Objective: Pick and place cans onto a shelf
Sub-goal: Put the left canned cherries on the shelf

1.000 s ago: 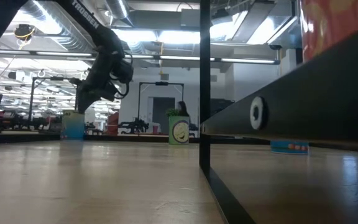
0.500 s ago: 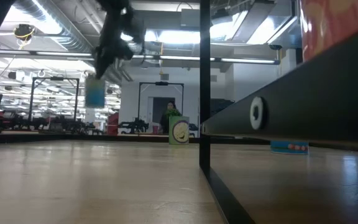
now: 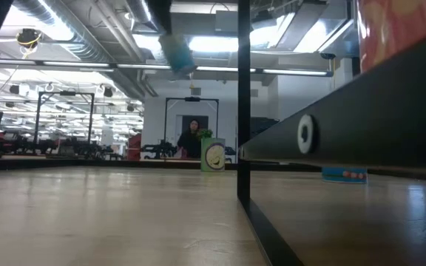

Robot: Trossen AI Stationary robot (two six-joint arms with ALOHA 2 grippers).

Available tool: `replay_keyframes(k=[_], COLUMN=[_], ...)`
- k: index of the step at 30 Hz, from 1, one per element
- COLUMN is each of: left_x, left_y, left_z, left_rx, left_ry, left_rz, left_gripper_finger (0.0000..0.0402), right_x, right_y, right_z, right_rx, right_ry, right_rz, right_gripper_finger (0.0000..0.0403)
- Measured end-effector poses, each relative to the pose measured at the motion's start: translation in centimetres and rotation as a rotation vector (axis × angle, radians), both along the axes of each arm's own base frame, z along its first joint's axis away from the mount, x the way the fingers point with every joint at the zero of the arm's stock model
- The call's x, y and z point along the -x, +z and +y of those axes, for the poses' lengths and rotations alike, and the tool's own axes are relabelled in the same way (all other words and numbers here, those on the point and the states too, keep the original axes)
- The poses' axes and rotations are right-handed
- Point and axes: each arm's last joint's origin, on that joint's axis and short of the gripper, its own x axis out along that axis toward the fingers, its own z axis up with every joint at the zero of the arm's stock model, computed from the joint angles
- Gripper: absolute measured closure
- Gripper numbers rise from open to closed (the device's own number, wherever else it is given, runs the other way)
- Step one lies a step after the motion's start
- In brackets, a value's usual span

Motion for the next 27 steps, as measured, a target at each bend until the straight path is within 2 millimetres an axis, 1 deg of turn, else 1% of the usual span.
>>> replay_keyframes(k=[3,11,15,17,22,27], left_x=[-0.9,-3.0,-4.4,-5.4,-8.0,-10.8], left_y=[0.6,0.5,0.6,0.6,-0.9,-3.9], left_z=[-2.8,-10.3,-13.3,-14.8,-17.3,-19.1], left_rx=[-0.006,0.024,0.021,0.009,0.015,0.097], left_ry=[-0.114,-0.424,-0.528,-0.573,-0.641,-0.730], left_rz=[-0.024,-0.039,-0.110,-0.172,-0.196,-0.137], left_gripper_finger=[0.0401,0.0401,0.0401,0.0401,0.0401,0.0401], right_x=[0.5,2.5,2.8,2.8,2.7,2.7], right_y=[0.3,1.1,1.3,1.2,1.2,1.1], right_z=[0.0,-0.1,-0.1,-0.1,-0.1,0.0], right_rx=[0.013,0.000,-0.003,-0.009,-0.010,-0.020], right_ry=[-0.018,-0.064,-0.063,-0.057,-0.054,-0.026], right_rz=[-0.020,-0.116,-0.126,-0.124,-0.119,-0.098], right_gripper_finger=[0.0350,0.0350,0.0350,0.0350,0.0350,0.0350])
